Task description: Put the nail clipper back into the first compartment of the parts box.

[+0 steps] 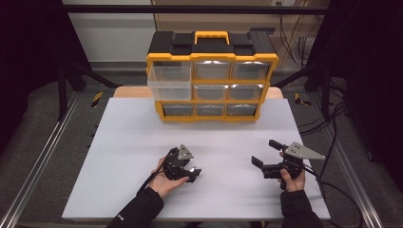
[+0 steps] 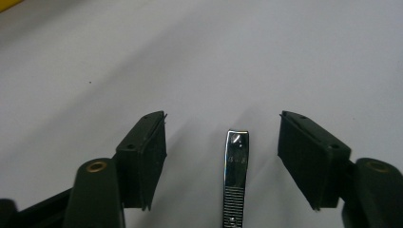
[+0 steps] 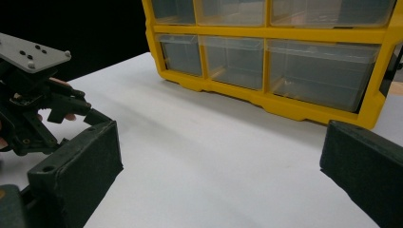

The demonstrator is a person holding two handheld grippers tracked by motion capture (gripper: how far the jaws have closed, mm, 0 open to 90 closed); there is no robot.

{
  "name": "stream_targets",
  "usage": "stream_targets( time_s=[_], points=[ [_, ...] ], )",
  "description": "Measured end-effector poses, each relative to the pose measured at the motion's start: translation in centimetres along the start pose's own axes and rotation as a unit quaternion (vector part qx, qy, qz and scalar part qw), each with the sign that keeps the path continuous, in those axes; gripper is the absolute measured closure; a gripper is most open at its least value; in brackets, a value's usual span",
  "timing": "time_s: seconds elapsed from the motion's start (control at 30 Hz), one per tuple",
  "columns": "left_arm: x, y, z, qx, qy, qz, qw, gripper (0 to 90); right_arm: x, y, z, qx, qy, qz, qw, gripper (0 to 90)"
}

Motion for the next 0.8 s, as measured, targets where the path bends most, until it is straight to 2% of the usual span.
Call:
stream_targets(
  time_s=[0.1, 0.17, 0.43, 0.8],
  points=[
    [-0.08, -0.08, 0.06, 0.006, 0.0, -0.001, 1.0, 37.0, 0.01, -0.01, 0.01, -0.001, -0.001, -0.001, 1.0, 0.4],
    [-0.16, -0.05, 0.04, 0.007, -0.003, -0.001, 1.0, 43.1, -0.03, 0.01, 0.01, -0.001, -0.002, -0.002, 1.0, 0.4],
    [-0.38, -0.09, 0.2, 0.015, -0.006, -0.002, 0.9999, 56.4, -0.11, -0.04, -0.02, 0.001, -0.002, 0.0, 1.0, 0.4],
    [-0.56, -0.08, 0.41, 0.026, -0.01, 0.002, 0.9996, 68.9, -0.11, -0.08, 0.02, 0.002, -0.002, 0.002, 1.0, 0.4]
  ],
)
Point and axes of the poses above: each handheld gripper's, and its own axes: z roughly forward along the jaws, y roughly out of its top, x roughly to its left, the point moved 5 cm from there along z, roughly forward along the jaws, and after that the axes turned 11 degrees about -x, right-handed, at the moved point
